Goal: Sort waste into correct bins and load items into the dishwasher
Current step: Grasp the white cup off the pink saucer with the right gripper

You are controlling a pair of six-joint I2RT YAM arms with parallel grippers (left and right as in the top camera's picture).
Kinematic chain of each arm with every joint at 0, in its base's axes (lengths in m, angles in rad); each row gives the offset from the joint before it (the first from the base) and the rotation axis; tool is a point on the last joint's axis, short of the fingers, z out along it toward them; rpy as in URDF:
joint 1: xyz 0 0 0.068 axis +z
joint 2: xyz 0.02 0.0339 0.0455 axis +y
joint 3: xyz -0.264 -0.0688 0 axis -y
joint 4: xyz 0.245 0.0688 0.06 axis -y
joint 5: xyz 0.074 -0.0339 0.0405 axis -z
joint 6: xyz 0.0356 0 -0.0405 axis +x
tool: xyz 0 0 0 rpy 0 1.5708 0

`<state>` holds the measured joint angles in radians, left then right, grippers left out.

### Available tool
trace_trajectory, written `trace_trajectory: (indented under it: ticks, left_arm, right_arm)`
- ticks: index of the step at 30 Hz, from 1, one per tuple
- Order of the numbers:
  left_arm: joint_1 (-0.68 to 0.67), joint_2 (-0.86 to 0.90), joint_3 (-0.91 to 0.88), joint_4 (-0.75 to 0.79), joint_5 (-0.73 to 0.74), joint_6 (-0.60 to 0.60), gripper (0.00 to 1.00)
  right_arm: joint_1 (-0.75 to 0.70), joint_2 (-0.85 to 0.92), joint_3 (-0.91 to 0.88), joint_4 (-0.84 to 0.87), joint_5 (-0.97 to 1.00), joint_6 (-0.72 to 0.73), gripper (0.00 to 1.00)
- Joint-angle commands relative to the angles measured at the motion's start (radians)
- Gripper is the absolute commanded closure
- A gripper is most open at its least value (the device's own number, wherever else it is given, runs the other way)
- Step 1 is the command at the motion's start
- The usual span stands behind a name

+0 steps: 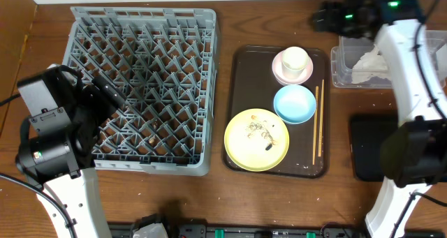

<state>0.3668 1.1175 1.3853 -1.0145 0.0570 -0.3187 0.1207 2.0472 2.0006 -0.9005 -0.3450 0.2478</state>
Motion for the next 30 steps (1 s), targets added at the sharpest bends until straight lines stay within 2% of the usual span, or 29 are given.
trace_trajectory:
  ticks: [1, 4, 6, 9, 11, 18, 30]
  left_arm:
    - [0.005, 0.001, 0.005, -0.002, 0.003, -0.012, 0.06]
    - [0.005, 0.001, 0.005, -0.002, 0.003, -0.013, 0.06]
    - [0.005, 0.001, 0.005, -0.002, 0.003, -0.013, 0.06]
    - [0.005, 0.001, 0.005, -0.002, 0.003, -0.012, 0.06]
    - [0.005, 0.001, 0.005, -0.002, 0.003, -0.013, 0.05]
    - [0.005, 0.001, 0.005, -0.002, 0.003, -0.013, 0.06]
    - [0.005, 0.001, 0.005, -0.002, 0.003, -0.013, 0.05]
  right_arm:
    - [0.145, -0.007, -0.002, -0.015, 0.032, -0.138, 0.01]
    - [0.261, 0.022, -0.002, -0.021, 0.318, -0.137, 0.01]
    - [0.298, 0.033, -0.002, -0.040, 0.415, -0.134, 0.02]
    - [0.360, 0.063, -0.002, -0.095, 0.658, -0.019, 0.12]
    - [0.367, 0.078, -0.002, -0.101, 0.674, -0.020, 0.17]
    - [0.365, 0.114, -0.002, -0.109, 0.557, -0.022, 0.18]
    - [0.344, 0.208, -0.007, -0.110, 0.542, -0.035, 0.46]
